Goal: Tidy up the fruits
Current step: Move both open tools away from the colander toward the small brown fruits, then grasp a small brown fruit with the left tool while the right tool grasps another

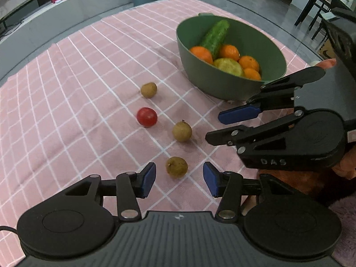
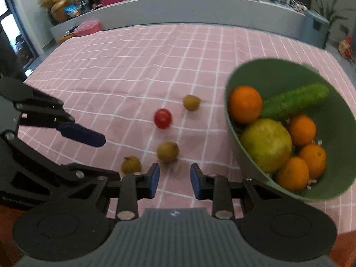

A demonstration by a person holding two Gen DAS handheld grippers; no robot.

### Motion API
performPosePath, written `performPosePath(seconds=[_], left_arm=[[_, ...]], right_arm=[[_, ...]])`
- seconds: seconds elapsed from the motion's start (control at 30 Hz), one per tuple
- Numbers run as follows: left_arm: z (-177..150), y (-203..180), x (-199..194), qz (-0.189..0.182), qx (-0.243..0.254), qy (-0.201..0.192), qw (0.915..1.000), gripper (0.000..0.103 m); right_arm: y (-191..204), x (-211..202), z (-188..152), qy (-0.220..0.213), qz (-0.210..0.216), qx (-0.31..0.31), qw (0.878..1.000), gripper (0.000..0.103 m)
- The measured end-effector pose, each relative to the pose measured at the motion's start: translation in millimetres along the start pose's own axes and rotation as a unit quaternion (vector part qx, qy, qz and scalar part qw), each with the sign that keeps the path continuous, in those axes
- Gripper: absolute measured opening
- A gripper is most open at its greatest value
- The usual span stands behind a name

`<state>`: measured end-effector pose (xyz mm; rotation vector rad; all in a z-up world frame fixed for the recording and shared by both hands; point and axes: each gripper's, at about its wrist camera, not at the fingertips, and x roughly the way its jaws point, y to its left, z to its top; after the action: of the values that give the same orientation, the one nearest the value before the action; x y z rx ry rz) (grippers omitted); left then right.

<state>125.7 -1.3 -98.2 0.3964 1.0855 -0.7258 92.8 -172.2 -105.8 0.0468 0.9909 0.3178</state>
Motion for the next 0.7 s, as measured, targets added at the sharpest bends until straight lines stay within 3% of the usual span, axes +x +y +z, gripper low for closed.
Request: performPosePath(seconds=[0.1, 0.43, 0.57, 0.7], left_arm=[[0, -1, 12, -0.001, -0.008, 0.009, 0.9999, 0.054], [0, -4, 35, 0.013, -0.025, 0.026, 0.9993, 0.037], [-1, -2, 35, 0.011, -0.037, 0.014, 0.9992, 0.030], [-4, 2, 30, 0.026, -0.053, 0.002, 0.9982, 0.030]], right_arm=[[-9, 0, -3, -0.003, 0.010, 0.030, 1.000, 0.026], [-10, 8, -1, -0.015, 0.025, 0.038, 0.999, 0.027], [-11, 12, 1, -0.017, 0.041, 0.054, 0.998, 0.027], [-5, 15, 4, -0.030, 0.048, 0.061, 0.997, 0.027]])
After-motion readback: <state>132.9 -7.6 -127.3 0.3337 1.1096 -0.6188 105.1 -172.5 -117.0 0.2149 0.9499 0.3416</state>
